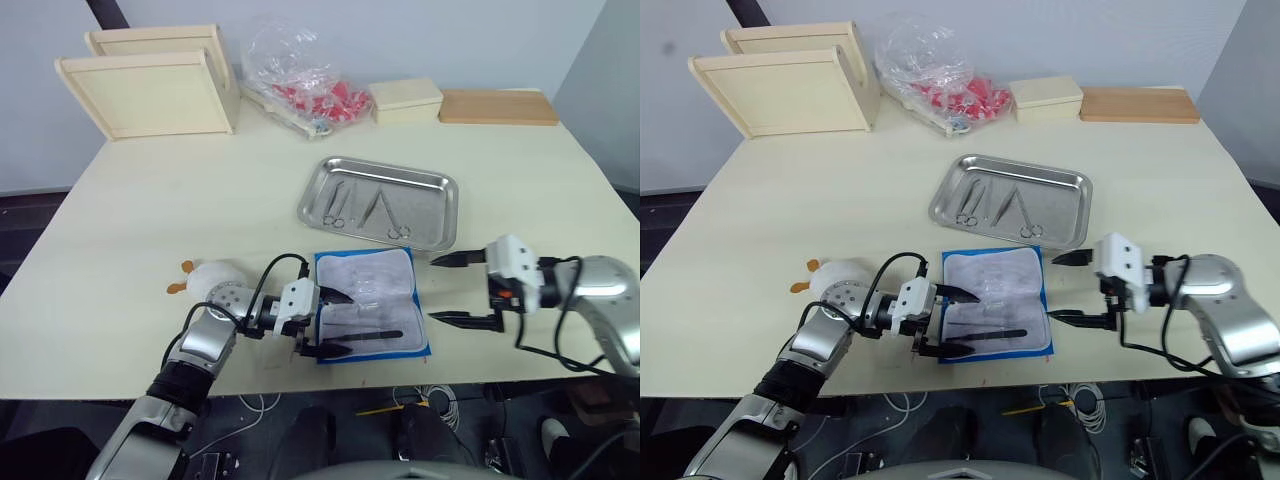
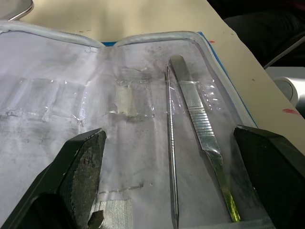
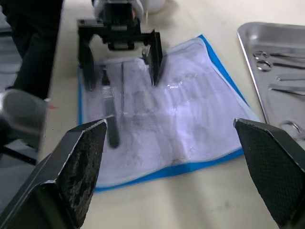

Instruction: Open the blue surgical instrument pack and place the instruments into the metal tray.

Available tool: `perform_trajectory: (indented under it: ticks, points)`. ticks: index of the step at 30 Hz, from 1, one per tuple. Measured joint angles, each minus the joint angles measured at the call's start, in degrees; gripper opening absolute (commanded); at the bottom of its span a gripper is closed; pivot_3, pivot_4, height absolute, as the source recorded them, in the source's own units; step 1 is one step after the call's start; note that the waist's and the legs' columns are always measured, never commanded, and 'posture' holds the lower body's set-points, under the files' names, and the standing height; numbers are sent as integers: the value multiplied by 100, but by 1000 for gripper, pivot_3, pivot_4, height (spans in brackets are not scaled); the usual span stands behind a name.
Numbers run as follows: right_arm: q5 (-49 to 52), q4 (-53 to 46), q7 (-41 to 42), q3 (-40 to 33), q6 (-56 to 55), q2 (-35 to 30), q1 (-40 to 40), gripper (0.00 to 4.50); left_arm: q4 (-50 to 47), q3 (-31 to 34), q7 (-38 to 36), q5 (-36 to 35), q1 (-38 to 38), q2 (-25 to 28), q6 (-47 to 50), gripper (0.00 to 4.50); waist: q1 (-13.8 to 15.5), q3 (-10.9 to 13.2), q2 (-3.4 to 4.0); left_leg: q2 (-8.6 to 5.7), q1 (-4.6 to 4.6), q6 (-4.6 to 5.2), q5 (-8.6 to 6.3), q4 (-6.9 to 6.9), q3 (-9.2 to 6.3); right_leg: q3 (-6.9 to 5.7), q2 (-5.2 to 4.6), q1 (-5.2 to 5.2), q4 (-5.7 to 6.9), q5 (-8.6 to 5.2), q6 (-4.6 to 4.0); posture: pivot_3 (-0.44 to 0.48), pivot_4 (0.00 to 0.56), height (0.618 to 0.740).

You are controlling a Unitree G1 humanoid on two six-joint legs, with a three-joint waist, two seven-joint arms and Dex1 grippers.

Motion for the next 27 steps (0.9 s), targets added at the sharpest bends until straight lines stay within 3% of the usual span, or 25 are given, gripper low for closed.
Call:
perform_trajectory:
  ticks: [11,27]
  points:
    - [-815,476,-346,853,-268,593,-222,4463,-30,-1,-27,0,-1,28,3,4500,-8,0,1,-6,1,0,0,0,0,1,1,0,2,1,-1,0,150,740]
    - [-1473,1036,-618,1318,-726,975,-352,4463,-107,5,-15,0,70,48,39,4500,-13,-1,0,-8,3,0,0,0,0,2,3,0,2,1,-2,0,150,740]
